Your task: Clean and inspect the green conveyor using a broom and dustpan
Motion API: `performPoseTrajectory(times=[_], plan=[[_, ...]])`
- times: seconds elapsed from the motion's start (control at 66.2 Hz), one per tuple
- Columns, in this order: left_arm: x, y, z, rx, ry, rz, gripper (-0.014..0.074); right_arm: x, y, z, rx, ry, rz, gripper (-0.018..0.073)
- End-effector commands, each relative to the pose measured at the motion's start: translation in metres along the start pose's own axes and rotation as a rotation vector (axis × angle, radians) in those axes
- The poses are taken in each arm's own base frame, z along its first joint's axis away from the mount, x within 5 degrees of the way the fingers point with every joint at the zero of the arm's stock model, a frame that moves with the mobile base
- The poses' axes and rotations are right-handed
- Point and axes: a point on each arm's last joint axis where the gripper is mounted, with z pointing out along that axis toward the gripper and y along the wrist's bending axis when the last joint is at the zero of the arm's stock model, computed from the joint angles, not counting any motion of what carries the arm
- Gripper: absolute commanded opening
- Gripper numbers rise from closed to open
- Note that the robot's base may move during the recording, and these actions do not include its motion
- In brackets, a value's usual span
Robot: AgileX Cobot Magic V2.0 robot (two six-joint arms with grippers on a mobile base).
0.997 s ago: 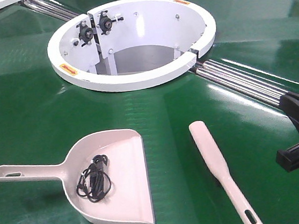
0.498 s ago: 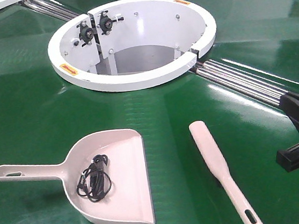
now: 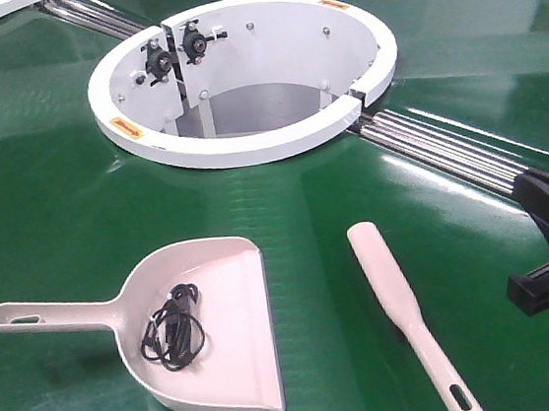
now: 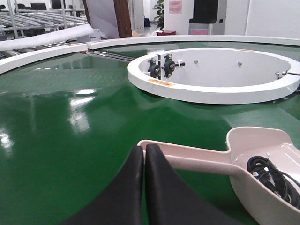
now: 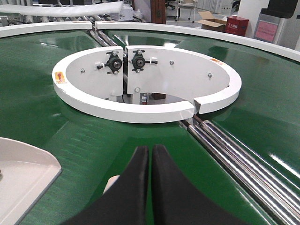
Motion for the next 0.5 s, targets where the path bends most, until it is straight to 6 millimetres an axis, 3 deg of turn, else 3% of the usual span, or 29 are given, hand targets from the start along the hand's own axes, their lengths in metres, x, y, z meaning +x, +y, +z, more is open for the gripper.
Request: performPoseTrajectory(times=[0.0,0.483], plan=[[0.0039,-0.0001,0.0,-0.002,-0.039,-0.019,-0.0022,-0.0163,-0.0028,-0.0019,0.022,-0.108,-0.017,-0.0005],[0.0034,-0.0001,-0.0001,-0.002,-0.042,-0.019,-0.0022,-0.0162,-0.0028,-0.0018,0.022,-0.107,-0.017,-0.0005]])
